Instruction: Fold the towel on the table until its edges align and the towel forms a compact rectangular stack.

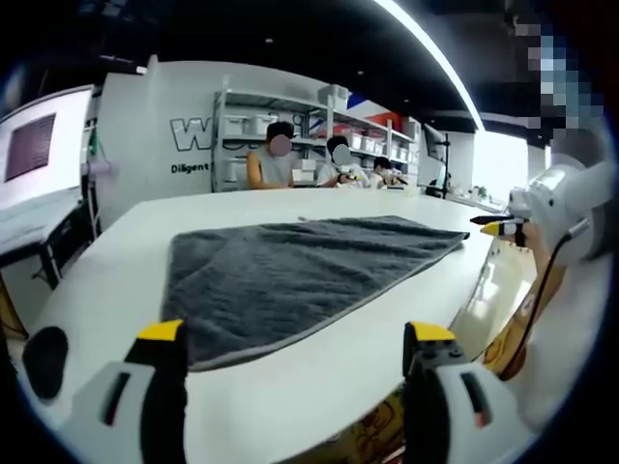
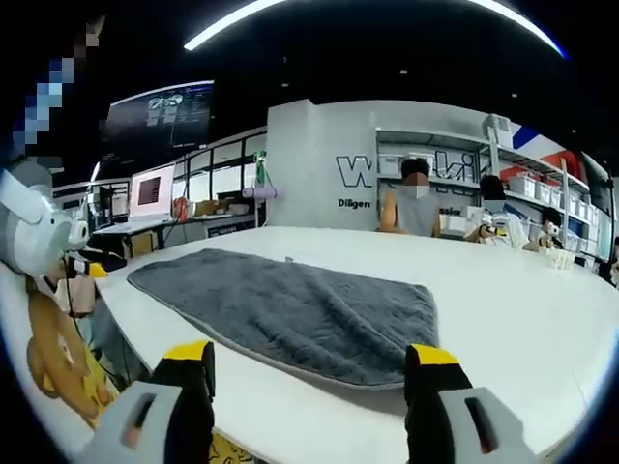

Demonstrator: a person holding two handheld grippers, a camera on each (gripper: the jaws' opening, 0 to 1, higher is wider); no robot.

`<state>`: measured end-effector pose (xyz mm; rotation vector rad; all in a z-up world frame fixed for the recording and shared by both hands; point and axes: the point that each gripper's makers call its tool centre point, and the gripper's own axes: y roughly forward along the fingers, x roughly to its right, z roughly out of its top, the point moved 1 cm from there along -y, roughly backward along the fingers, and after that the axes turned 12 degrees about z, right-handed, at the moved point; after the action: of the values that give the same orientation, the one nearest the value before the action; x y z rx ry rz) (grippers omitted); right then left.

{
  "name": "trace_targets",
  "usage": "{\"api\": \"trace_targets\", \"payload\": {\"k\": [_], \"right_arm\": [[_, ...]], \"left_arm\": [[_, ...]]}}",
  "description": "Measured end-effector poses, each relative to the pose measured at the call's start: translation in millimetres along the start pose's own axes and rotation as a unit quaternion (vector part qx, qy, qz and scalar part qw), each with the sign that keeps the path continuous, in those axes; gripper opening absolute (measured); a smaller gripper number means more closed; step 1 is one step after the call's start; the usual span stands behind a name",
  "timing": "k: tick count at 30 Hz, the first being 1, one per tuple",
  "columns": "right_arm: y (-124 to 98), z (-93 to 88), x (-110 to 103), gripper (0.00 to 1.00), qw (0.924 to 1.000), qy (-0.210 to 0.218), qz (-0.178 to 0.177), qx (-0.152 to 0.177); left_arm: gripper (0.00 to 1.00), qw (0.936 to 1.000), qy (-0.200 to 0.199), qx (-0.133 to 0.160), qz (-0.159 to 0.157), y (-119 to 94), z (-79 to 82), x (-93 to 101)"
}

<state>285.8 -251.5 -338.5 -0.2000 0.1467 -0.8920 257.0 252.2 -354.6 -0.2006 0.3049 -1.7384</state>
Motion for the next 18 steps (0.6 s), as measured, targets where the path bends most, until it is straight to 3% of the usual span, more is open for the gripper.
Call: {"api": "trace_targets", "payload": {"k": [18], "right_arm": [[4.5, 0.3, -3.7, 0.99, 0.9999, 0.003, 0.013, -0.005]], "left_arm": [[0.97, 1.0000, 0.000, -0.003, -0.003, 0.5, -1.5, 2.0]]}}
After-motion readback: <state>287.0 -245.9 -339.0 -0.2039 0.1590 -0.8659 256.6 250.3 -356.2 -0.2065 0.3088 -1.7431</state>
